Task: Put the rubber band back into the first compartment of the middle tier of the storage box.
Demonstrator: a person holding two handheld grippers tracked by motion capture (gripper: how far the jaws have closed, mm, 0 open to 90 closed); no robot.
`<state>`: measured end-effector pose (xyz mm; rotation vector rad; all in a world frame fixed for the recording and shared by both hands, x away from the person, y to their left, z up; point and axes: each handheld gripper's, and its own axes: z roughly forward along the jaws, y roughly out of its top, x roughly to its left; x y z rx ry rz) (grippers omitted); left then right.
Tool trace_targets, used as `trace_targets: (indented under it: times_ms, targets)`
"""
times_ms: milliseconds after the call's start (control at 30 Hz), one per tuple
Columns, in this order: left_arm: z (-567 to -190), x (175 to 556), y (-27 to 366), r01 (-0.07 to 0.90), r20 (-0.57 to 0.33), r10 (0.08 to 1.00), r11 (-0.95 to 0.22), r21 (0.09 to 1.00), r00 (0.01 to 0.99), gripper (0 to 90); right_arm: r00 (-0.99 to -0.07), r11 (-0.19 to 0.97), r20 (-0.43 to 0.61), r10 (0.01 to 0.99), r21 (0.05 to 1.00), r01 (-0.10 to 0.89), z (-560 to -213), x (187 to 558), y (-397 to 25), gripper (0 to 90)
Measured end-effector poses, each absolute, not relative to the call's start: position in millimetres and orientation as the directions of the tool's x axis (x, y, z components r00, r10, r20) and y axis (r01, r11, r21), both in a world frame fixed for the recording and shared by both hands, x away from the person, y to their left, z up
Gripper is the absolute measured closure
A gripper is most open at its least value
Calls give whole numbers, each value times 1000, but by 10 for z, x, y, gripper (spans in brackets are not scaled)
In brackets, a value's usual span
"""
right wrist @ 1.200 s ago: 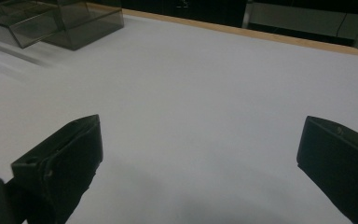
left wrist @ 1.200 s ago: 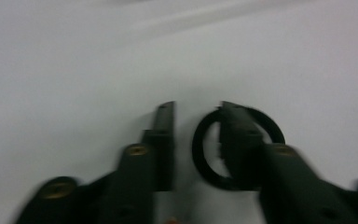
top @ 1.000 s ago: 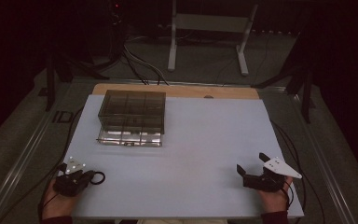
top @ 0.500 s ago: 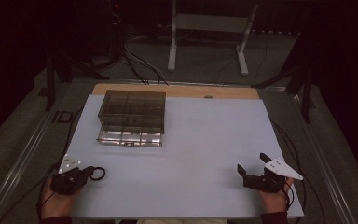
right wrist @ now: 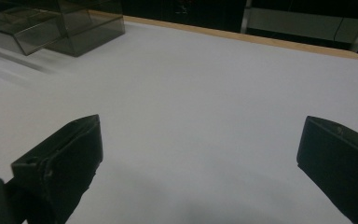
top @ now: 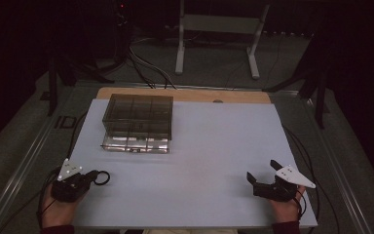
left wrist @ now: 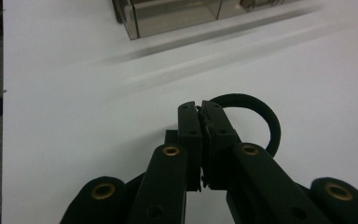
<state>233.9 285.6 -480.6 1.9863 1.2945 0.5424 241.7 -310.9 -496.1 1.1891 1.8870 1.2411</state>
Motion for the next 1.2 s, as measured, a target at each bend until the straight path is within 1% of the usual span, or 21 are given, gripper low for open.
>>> trace_targets:
  times_ms: [433,767,1200]
  targets:
    - [-4674,2390,2820,596,-65,901,-228,769,429,884,-435,167,7,900,917,362,-4963,2416,-3108,6]
    - [-4579,2460,2789,581,-50,893,-248,775,448,883,-435,163,12,900,917,364,-4967,2418,-3108,6]
    - [-4502,2574,2837,564,-59,891,-233,792,451,883,-435,160,16,900,917,366,-4970,2422,-3110,6]
